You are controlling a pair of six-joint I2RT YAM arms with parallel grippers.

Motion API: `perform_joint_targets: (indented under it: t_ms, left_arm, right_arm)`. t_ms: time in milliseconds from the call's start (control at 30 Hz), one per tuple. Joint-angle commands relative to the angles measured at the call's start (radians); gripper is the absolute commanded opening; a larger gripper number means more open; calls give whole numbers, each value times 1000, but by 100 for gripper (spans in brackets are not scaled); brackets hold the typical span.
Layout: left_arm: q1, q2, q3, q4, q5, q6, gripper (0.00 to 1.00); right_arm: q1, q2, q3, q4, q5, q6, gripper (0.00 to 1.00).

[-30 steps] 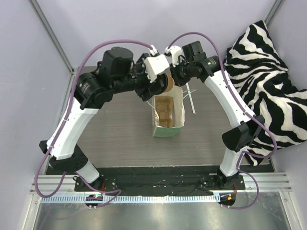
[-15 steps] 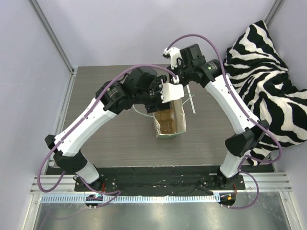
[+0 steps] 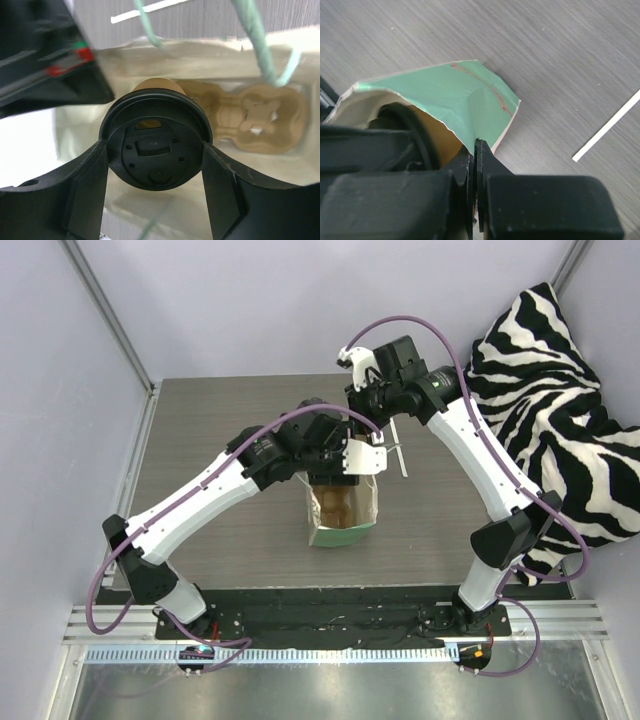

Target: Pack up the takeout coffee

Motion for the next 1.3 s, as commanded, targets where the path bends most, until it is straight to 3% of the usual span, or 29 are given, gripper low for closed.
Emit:
perform_joint_targets:
  t_ms: [0,500,1000,1267]
  left_arm:
    - [-2,-16,-60,91,-8,55,19]
    - [44,-8,-239,148,22,171,18]
    - [62,1,-256,131,120,222,14]
    - [81,15,-261,82,106,239,14]
  right_arm:
    - [4,-34,12,2,-79,-4,1]
    - [-3,-20,-20,-3,-128,-3,1]
    - [-66,63,15,49,-157,89,1]
    - [-100,36,-6,60,-208,47,1]
